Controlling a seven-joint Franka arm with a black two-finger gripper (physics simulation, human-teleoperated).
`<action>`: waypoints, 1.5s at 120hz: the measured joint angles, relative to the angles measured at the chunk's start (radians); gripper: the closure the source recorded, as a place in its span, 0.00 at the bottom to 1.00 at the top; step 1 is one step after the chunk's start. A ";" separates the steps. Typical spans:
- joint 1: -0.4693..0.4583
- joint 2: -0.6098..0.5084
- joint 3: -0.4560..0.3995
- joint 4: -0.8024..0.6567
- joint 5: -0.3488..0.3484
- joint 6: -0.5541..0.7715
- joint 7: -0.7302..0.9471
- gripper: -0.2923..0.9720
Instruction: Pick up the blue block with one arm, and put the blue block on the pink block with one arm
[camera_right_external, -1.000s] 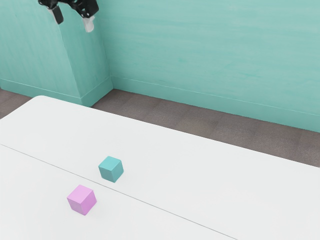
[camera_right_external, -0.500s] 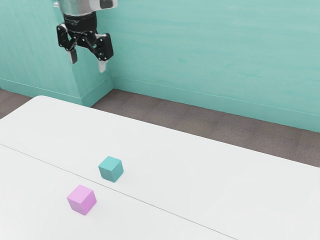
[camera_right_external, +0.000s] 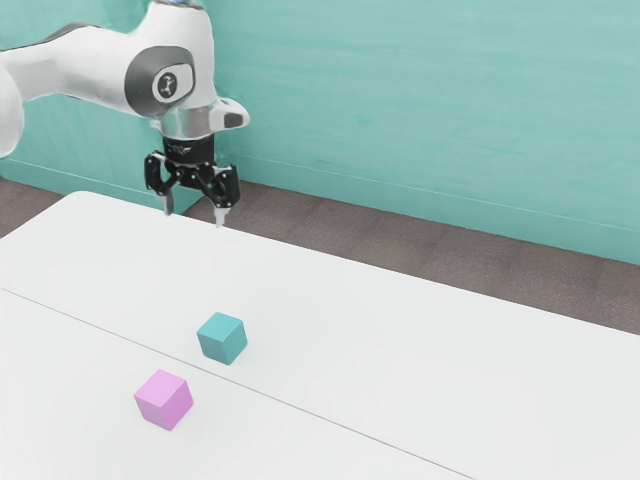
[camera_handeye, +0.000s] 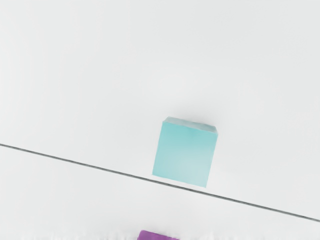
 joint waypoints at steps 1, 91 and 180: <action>-0.003 0.005 0.007 -0.009 -0.005 0.003 0.000 0.23; -0.001 0.040 0.042 -0.512 -0.188 0.769 0.483 0.23; 0.001 0.151 0.044 -0.493 -0.241 0.824 0.515 0.23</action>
